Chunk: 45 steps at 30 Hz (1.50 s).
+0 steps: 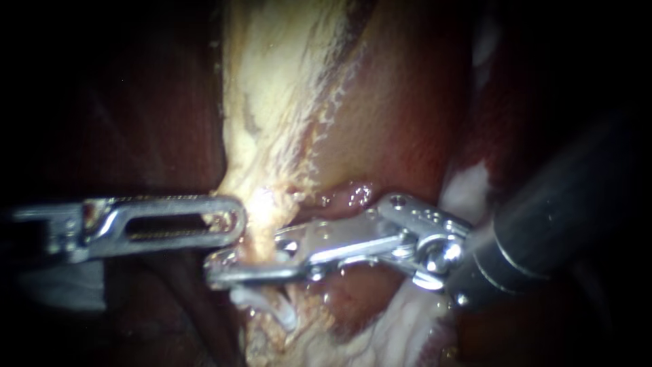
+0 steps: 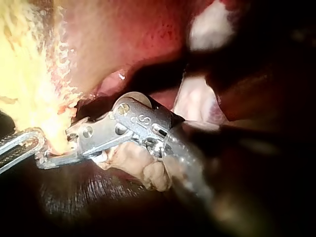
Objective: Clipping third clip left tube
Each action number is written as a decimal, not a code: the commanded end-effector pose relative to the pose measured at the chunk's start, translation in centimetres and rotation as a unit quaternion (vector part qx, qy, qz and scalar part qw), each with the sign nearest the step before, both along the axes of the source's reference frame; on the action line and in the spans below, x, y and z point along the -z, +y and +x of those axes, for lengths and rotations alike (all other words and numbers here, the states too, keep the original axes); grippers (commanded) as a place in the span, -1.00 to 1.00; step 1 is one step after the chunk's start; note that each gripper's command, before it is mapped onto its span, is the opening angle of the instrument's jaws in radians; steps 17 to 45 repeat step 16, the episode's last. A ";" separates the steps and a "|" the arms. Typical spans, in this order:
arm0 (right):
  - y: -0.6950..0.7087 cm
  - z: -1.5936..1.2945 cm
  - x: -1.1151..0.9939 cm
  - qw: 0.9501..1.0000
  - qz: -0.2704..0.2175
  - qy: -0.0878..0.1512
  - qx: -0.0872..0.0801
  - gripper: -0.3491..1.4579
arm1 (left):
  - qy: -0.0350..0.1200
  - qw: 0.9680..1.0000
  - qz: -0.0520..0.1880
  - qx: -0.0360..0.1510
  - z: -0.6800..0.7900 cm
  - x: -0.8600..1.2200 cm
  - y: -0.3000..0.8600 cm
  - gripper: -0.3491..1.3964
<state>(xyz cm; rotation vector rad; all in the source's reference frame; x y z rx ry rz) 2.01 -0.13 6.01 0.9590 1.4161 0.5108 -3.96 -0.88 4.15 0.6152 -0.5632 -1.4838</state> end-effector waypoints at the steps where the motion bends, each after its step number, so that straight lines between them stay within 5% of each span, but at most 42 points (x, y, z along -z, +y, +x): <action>1: 0.00 -0.01 -0.03 1.000 0.008 -0.007 -0.001 -1.00 | 0.000 1.000 0.000 0.000 0.00 0.01 0.00 -1.00; 7: 0.01 -0.04 -0.08 1.000 0.011 -0.021 0.001 -1.00 | 0.001 1.000 -0.001 0.001 0.01 0.01 0.02 -1.00; 45: 0.00 -0.04 -0.07 1.000 0.011 -0.019 0.004 -1.00 | 0.001 1.000 -0.001 0.001 0.00 -0.01 0.03 -1.00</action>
